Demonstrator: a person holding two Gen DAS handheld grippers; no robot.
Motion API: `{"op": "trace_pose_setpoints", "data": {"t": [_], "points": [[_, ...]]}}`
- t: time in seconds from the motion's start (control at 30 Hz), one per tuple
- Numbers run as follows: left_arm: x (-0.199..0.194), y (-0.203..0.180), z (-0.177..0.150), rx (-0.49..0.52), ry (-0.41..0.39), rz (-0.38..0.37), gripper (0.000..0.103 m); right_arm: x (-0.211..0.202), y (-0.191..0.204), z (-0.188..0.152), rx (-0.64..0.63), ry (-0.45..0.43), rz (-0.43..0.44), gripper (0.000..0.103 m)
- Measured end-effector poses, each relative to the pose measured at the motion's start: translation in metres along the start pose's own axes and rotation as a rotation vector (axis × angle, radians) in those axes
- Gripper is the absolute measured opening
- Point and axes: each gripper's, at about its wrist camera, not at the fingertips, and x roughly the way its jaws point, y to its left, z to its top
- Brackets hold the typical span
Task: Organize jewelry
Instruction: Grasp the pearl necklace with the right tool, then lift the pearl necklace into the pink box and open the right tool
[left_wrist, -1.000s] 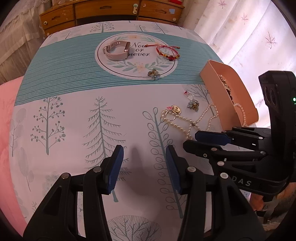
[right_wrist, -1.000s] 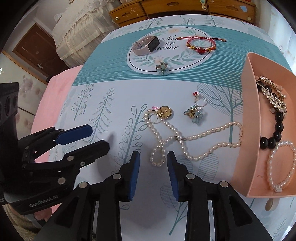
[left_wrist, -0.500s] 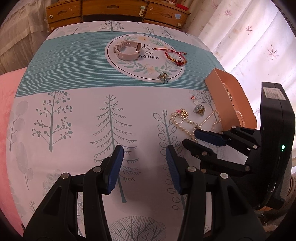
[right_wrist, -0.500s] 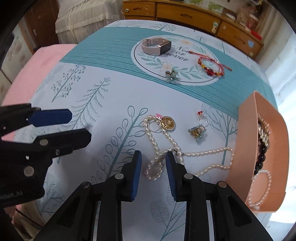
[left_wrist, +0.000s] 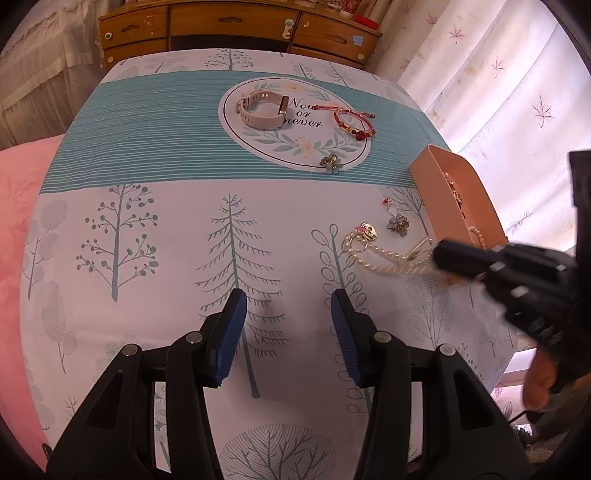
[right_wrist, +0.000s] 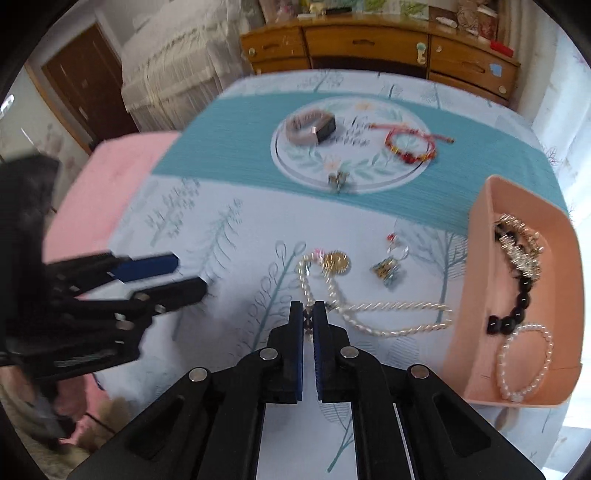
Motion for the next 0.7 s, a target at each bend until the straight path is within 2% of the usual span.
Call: {"op": "trace_pose_setpoints", "data": {"t": [0.33, 0.5, 0.7], "points": [[-0.008, -0.028, 0.000, 0.071, -0.009, 0.003, 0.044, -0.126, -0.021, 0.030, 0.099, -0.305, 0.087, 0.004], [-0.009, -0.046, 0.003, 0.119, -0.010, 0.001, 0.044, -0.179, -0.035, 0.038, 0.141, -0.452, 0.078, 0.004], [-0.003, -0.069, 0.013, 0.180, -0.001, -0.006, 0.044, -0.221, -0.061, 0.033, 0.212, -0.553, 0.036, 0.004]]}}
